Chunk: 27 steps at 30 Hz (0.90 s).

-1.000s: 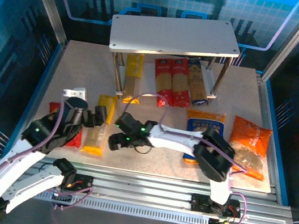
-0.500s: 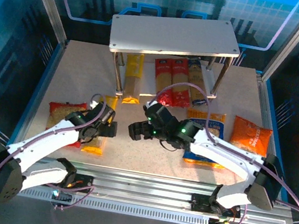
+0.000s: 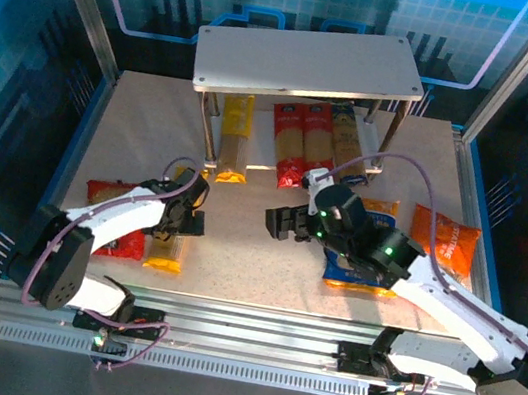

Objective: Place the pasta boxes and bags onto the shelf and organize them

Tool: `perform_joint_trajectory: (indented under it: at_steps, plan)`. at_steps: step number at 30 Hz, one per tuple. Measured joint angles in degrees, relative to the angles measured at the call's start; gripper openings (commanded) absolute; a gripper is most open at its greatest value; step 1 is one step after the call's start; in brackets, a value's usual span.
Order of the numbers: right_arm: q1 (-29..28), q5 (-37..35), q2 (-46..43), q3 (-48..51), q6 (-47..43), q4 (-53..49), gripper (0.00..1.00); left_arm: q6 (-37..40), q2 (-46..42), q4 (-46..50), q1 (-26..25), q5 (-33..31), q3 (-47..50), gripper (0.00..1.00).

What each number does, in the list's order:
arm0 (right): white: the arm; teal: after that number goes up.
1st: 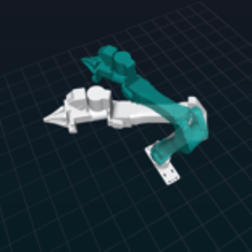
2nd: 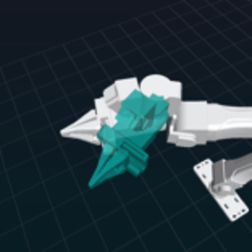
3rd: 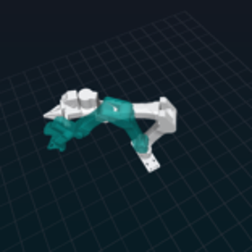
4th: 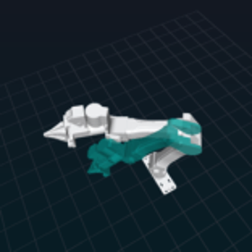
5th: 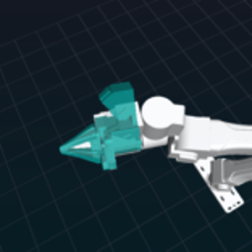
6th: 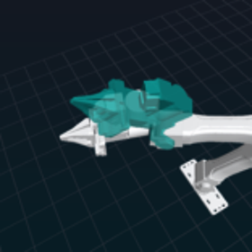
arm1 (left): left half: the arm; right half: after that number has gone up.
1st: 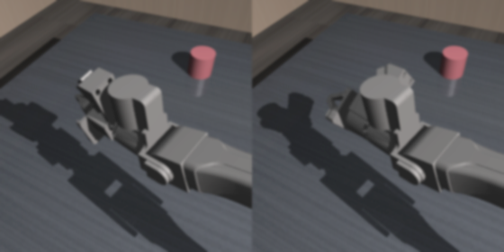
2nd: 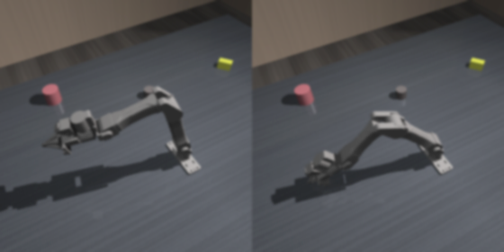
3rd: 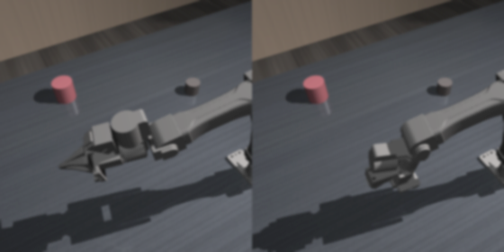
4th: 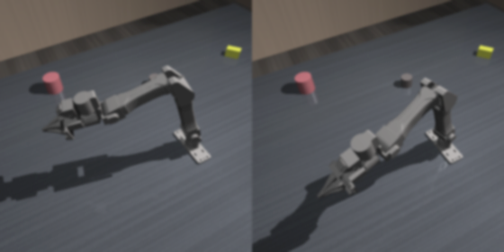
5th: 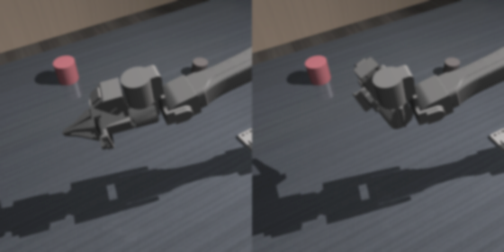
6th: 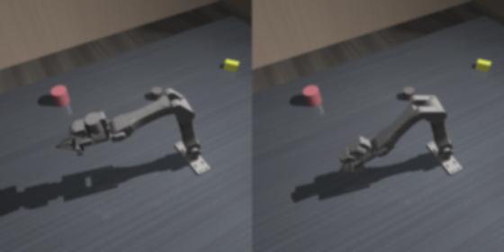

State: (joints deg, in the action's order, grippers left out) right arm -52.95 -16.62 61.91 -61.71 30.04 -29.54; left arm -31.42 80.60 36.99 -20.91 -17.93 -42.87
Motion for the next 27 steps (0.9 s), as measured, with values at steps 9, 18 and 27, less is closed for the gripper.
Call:
perform_joint_trajectory:
  at_steps: [9, 18, 27]
  plan:
    - [3.76, -0.48, -4.70, 1.79, -1.55, 0.35, 0.99, 1.36, 8.98, 1.92, 2.14, 4.26, -4.57, 0.99]
    - [5.90, 0.68, -5.97, 3.23, -2.38, 1.05, 0.99, 3.32, 11.23, 2.71, 3.17, 9.07, -6.54, 0.66]
    - [6.75, 1.90, -6.27, 3.34, -2.73, 1.68, 0.99, 2.62, 9.35, 1.11, -0.15, 11.28, -4.87, 0.46]
